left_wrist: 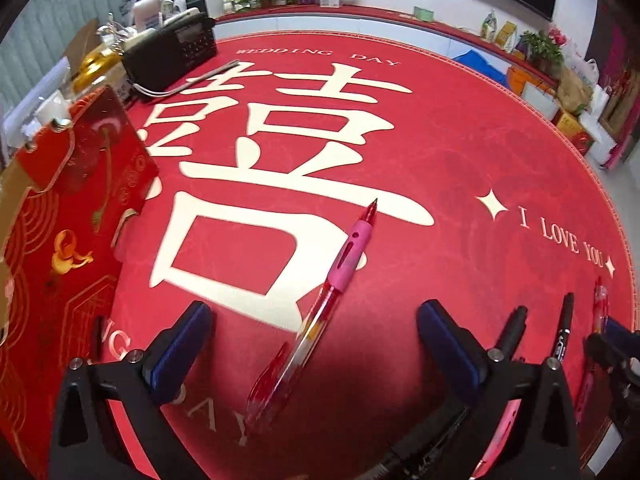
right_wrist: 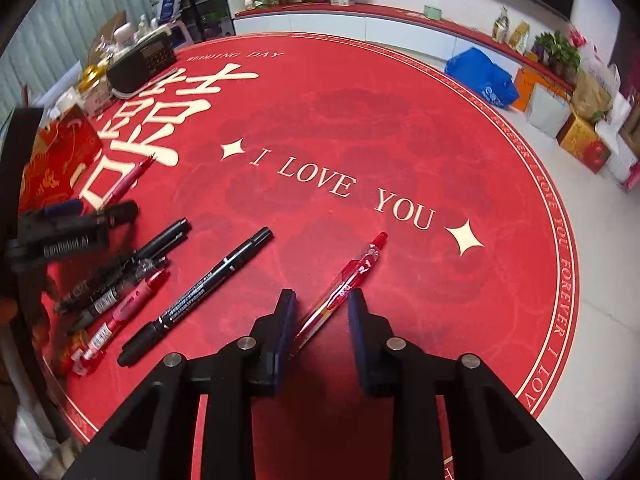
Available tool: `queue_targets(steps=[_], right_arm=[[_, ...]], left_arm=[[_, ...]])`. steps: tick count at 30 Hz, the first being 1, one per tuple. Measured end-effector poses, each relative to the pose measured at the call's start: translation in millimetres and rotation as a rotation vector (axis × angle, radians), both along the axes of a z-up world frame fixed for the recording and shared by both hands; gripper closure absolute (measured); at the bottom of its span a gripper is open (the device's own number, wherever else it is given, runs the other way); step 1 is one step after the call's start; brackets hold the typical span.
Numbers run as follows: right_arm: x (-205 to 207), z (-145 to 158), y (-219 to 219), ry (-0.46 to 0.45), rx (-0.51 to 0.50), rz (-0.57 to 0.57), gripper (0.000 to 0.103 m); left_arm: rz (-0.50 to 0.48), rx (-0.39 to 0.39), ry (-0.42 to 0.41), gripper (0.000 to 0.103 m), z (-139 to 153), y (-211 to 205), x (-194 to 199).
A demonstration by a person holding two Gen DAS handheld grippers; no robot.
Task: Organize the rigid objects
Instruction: 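Grasp a pink pen with the left tool while the right tool grasps a red pen, then lift both pens and carry them over the cardboard box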
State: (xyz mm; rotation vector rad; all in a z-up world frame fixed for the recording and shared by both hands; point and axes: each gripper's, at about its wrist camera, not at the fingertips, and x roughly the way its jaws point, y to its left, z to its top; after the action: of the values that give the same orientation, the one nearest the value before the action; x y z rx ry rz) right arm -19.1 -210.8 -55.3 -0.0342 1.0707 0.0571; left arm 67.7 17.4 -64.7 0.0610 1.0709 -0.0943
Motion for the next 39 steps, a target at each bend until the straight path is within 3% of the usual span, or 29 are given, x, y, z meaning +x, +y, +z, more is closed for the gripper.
queue_targets(steps=[7,9,12,13,14,17,23,24,26,29,30,31,32,33,34,35,39], right_arm=[[0,-1,2,-0.001,-0.020,0.014,0.071],[2,0,3,0.008,-0.022,0.019,0.072],[1,0,5,0.012,-0.020,0.027,0.075],[0,0,6,0.012,-0.019,0.028,0.077],[-1,0,6,0.012,-0.021,0.031,0.079],[-4,0,6,0.007,-0.028,0.038,0.079],[-5,0,6,0.006,-0.031,0.042,0.079],[-5,0,6,0.007,-0.031,0.041,0.079],[-5,0,7,0.005,-0.033,0.043,0.079],[-5,0,8,0.005,-0.038,0.048,0.079],[-4,0,8,0.007,-0.044,0.052,0.079],[-5,0,9,0.007,-0.047,0.054,0.079],[-5,0,9,0.008,-0.041,0.056,0.082],[-6,1,8,0.010,-0.018,0.048,0.084],[-7,2,7,0.008,-0.005,0.041,0.092],[-9,5,5,-0.003,0.009,0.032,0.092],[-21,19,-4,-0.050,0.085,0.013,0.092]], left_arm=[[-0.049,-0.011,0.000,0.001,-3,-6,-4],[-0.101,-0.008,0.020,0.008,-1,-12,-5],[-0.199,-0.013,0.043,0.050,7,-24,-11],[-0.227,-0.015,0.049,0.088,10,-28,-14],[-0.240,-0.019,0.063,0.093,10,-30,-16],[-0.221,-0.033,0.039,0.093,10,-31,-22],[-0.222,0.047,-0.014,0.088,11,-43,-29],[-0.213,0.059,-0.023,0.080,11,-44,-27],[-0.180,0.089,-0.045,0.050,11,-44,-24],[-0.154,0.074,-0.048,0.046,10,-40,-18],[-0.155,0.065,-0.043,0.046,9,-39,-17],[-0.168,0.046,-0.031,0.059,10,-38,-17],[-0.189,0.007,-0.010,0.087,10,-39,-17],[-0.209,-0.006,0.008,0.092,12,-42,-19],[-0.212,0.016,0.012,0.092,12,-46,-20],[-0.203,0.016,0.014,0.093,12,-47,-24],[-0.105,-0.135,-0.007,0.093,21,-30,-43]])
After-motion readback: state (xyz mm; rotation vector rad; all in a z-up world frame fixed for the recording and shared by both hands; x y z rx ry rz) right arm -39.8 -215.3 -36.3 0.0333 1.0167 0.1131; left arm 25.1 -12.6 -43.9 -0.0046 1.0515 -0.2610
